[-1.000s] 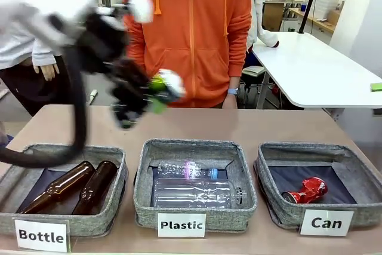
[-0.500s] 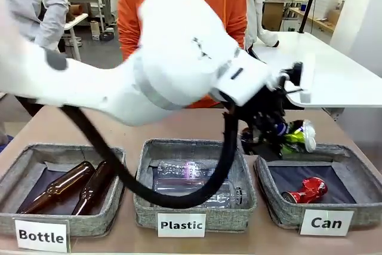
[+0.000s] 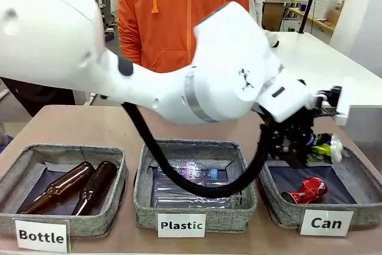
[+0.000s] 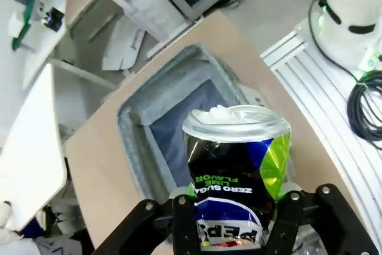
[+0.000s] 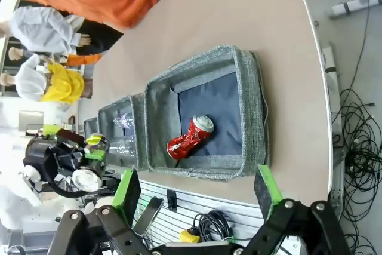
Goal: Sort the can waste into the basket.
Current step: Pick up the can waste from the table and place it in the right Fabric basket.
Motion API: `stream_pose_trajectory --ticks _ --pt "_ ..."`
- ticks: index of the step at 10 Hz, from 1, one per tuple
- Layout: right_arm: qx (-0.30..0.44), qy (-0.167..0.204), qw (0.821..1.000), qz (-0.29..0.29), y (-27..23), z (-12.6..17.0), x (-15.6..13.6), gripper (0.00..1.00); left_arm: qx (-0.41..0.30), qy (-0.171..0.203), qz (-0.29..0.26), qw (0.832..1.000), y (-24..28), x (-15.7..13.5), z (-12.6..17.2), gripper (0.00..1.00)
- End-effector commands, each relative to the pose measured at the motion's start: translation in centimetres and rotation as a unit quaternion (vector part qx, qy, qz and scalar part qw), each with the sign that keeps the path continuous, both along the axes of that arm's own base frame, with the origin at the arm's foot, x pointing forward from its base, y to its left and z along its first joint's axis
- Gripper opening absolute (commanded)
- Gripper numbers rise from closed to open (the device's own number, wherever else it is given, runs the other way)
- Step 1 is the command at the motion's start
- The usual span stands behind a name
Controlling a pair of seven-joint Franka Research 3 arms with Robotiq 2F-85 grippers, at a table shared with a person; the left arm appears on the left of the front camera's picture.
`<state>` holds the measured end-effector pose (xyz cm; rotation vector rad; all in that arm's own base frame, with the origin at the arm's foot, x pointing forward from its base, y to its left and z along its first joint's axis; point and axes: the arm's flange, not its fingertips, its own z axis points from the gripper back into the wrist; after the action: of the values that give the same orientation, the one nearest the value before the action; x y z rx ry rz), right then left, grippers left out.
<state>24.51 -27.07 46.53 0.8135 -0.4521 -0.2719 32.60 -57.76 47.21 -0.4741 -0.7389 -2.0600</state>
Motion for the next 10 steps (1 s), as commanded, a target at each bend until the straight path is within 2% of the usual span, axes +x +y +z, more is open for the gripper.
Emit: stream_pose_trajectory --ticks 1,2,3,6,7,8,10 --pt "0.003 -0.005 1.0 -0.012 0.2 0.4 0.5 1.0 0.023 0.047 0.03 0.998 -3.6 -0.7 -0.5 0.36" --pt "0.003 -0.005 1.0 -0.012 0.2 0.4 0.5 1.0 0.088 0.134 0.039 0.986 -3.5 -0.3 -0.6 0.36" --pt "0.003 -0.005 1.0 -0.012 0.2 0.4 0.5 1.0 0.01 0.017 0.009 1.0 -1.5 -0.8 -0.8 0.36" --pt "0.003 -0.005 1.0 -0.012 0.2 0.4 0.5 1.0 0.01 0.017 0.009 1.0 -1.5 -0.8 -0.8 0.36" --pt "0.003 -0.005 1.0 -0.012 0.2 0.4 0.5 1.0 0.024 0.036 0.02 0.999 -2.1 -0.6 -0.9 0.36" --pt "0.003 -0.005 1.0 -0.012 0.2 0.4 0.5 1.0 -0.006 0.003 0.054 0.999 -3.6 -0.5 -1.2 0.36" --pt "0.003 -0.005 1.0 -0.012 0.2 0.4 0.5 1.0 0.014 0.004 0.118 0.993 -6.4 1.5 -1.5 0.36"
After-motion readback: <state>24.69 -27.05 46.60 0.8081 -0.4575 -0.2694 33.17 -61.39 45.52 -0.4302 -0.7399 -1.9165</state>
